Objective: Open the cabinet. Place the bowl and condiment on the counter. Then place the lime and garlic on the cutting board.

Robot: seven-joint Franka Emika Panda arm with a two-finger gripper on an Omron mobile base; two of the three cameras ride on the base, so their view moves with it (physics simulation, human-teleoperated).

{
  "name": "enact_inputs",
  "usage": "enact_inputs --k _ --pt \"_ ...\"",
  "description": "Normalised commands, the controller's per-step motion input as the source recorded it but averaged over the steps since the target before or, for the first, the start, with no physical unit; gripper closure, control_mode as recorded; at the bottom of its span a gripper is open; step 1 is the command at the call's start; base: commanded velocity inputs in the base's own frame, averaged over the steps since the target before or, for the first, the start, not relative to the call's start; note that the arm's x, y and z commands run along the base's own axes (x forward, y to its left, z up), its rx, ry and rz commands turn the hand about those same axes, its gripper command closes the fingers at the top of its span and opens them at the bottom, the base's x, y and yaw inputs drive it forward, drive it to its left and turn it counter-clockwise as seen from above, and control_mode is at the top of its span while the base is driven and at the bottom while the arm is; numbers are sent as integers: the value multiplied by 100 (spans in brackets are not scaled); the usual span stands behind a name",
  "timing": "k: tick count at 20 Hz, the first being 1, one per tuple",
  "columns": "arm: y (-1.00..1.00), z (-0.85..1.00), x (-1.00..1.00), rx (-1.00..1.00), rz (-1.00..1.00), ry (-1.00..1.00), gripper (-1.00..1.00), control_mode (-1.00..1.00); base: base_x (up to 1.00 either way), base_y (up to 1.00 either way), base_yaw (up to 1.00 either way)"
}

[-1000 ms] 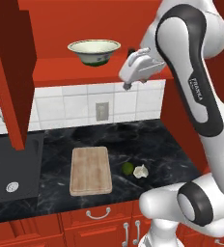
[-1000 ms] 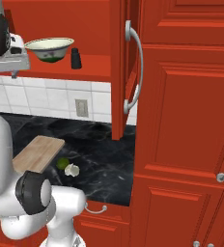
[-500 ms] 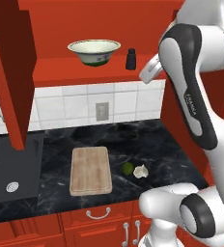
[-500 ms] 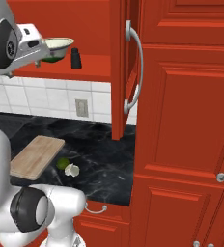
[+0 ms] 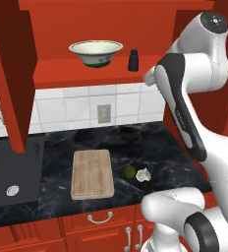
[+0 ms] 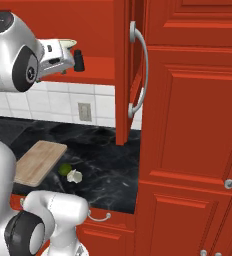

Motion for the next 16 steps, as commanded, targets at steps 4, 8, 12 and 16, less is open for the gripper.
enact_inputs --k 4,8,12,16 --pt "0 1 51 13 -25 0 -100 -100 0 0 0" --pt "-1 4 44 15 -18 0 -100 -100 0 0 0" --pt "0 2 36 13 -9 0 -100 -100 0 0 0" --pt "0 0 61 4 -1 0 -100 -100 0 0 0"
